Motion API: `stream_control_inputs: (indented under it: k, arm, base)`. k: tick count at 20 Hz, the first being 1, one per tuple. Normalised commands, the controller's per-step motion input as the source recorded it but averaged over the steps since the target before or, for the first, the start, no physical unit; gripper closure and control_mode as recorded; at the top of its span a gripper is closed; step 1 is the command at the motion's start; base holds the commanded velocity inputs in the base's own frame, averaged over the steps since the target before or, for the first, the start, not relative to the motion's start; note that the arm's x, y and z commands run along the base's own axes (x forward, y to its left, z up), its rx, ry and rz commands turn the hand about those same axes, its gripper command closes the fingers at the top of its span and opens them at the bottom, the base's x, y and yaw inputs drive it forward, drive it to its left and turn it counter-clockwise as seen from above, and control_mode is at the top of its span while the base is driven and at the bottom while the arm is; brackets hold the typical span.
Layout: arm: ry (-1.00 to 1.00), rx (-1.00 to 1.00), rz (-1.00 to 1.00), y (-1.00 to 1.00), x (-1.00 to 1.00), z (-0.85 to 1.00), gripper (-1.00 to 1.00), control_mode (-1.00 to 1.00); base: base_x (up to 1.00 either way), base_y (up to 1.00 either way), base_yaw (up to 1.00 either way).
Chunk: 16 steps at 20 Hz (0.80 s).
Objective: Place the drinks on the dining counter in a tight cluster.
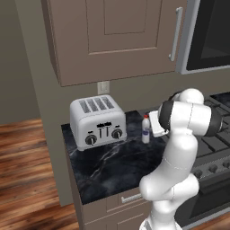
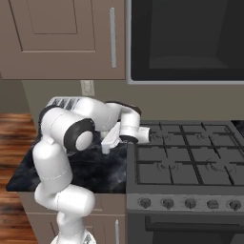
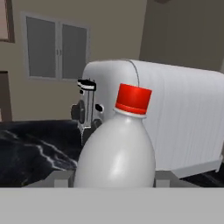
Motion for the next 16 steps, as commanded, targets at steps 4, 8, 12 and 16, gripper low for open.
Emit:
stream_control_inputs:
  k: [4, 8, 12, 16]
  arm:
    - [-0.01, 0.01, 0.07, 0.0, -0.39, 0.43, 1.0, -1.0]
    - [-0.02, 0.0, 0.03, 0.0, -0.44, 0.48, 1.0, -1.0]
    - [-0.02, 0.0, -0.01, 0.0, -0.52, 0.39, 1.0, -1.0]
    - [0.0, 0.01, -0.06, 0.04, -0.53, 0.21, 1.0, -1.0]
  base:
    - [0.0, 0.0, 0.0]
    - [0.0, 0.0, 0.0]
    - [0.0, 0.0, 0.0]
    - [0.0, 0.0, 0.0]
